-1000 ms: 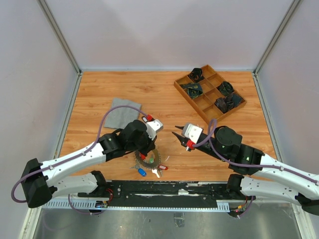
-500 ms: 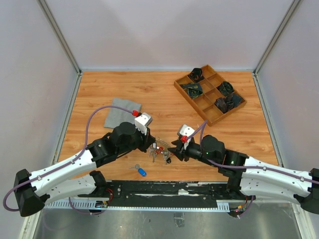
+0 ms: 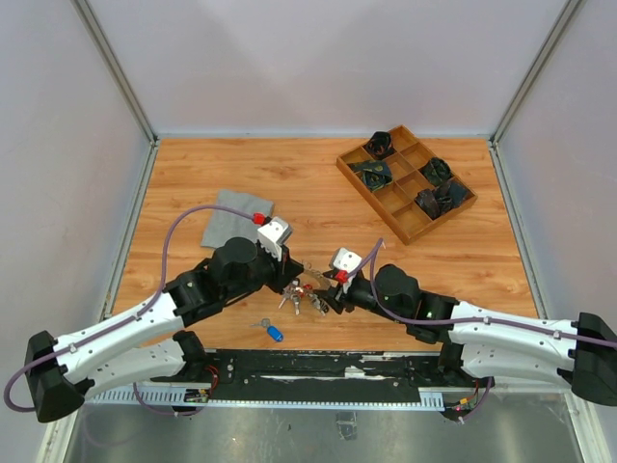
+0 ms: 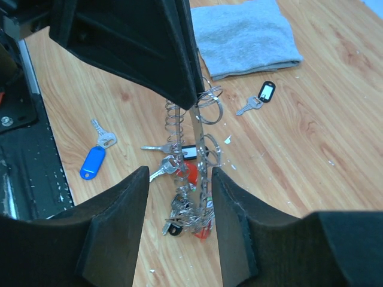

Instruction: Put the keys on the keyring

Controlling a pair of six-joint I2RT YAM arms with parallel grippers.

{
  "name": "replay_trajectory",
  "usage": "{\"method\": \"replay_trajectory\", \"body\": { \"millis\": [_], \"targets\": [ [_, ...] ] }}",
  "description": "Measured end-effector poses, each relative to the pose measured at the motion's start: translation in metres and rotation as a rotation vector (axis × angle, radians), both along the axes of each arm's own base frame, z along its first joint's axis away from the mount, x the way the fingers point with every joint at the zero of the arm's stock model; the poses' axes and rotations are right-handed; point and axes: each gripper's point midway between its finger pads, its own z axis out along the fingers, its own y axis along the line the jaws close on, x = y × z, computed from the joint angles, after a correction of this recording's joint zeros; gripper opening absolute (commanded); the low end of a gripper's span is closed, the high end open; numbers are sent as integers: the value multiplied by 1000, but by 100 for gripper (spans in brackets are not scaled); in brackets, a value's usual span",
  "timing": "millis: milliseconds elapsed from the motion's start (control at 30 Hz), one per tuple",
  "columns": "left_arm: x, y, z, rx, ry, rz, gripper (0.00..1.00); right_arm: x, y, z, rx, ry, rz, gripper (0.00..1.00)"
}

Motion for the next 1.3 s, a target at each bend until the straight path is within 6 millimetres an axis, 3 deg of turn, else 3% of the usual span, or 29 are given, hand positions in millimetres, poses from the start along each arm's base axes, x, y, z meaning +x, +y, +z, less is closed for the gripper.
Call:
{"method": "replay_trajectory", "body": {
  "millis": [333,567,933,1300],
  "targets": [
    [-12,0,4,-12,-39,-83,0,11,-4,0,-63,-119,1,46],
    [-14,-2,14,-38,-69,-102,1,5,4,-6,-64,-101,48,39],
    [-14,-2,22,-63,-89,-105,0,3,13,-25,-78,-28,60,1],
    [-7,-1,26,-75,-104,-62,2,7,13,-34,-67,47,-6,0]
  ]
}}
